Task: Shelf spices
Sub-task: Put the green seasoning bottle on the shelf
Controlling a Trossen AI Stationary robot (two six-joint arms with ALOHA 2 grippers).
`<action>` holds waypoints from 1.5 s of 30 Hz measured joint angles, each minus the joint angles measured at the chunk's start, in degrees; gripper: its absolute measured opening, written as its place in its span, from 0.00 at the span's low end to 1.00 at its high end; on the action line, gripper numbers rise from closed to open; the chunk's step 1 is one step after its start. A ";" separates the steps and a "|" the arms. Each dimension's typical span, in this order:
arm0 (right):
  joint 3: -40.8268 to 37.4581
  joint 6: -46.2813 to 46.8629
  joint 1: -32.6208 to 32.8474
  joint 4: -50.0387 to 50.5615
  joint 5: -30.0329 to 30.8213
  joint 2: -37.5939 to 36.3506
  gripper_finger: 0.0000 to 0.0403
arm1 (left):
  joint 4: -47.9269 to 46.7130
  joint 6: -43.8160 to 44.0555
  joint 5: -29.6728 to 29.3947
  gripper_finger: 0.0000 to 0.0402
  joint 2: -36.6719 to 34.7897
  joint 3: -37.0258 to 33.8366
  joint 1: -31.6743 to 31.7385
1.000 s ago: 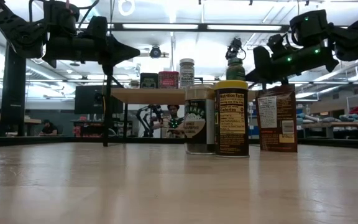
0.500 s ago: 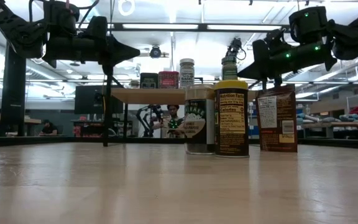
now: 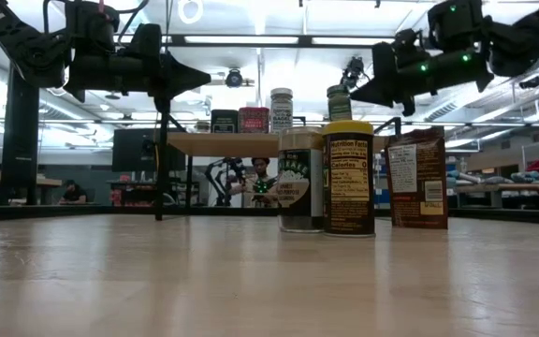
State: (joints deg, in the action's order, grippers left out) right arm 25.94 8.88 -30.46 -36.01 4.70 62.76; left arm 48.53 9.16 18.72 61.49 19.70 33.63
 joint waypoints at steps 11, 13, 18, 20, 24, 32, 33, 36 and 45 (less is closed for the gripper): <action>1.49 2.98 0.02 2.36 1.53 6.34 0.00 | 0.07 0.14 0.00 0.00 0.00 0.00 0.00; 1.69 3.54 0.36 -1.19 1.66 9.46 0.00 | 0.06 0.14 0.08 0.00 0.00 0.00 0.00; 2.22 3.86 1.60 -8.52 2.16 15.41 0.00 | -0.13 0.14 0.92 0.00 0.00 0.00 0.00; 3.45 3.81 1.83 -7.91 3.38 16.69 0.00 | -0.28 0.14 1.03 0.00 0.00 -0.01 0.00; 5.23 2.41 1.92 -6.35 3.76 17.73 0.00 | -0.32 0.14 1.07 0.00 0.00 -0.02 0.00; 5.76 -0.61 3.00 -2.32 6.95 15.00 0.00 | -0.49 0.10 1.46 0.00 0.00 -0.01 0.00; 5.76 -1.06 3.22 -1.55 7.48 14.41 0.00 | -0.46 0.02 1.48 0.00 0.00 -0.02 0.00; 5.76 -2.06 3.92 -0.72 8.32 12.93 0.00 | -0.48 -0.07 1.52 0.00 0.00 -0.02 0.00; 5.78 -7.46 7.34 -1.07 10.87 6.40 0.00 | -0.46 -0.06 1.51 0.00 0.00 -0.02 0.00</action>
State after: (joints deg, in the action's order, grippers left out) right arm 31.73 1.42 -23.12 -37.08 15.57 69.17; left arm 48.07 9.10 20.23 61.49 19.68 33.63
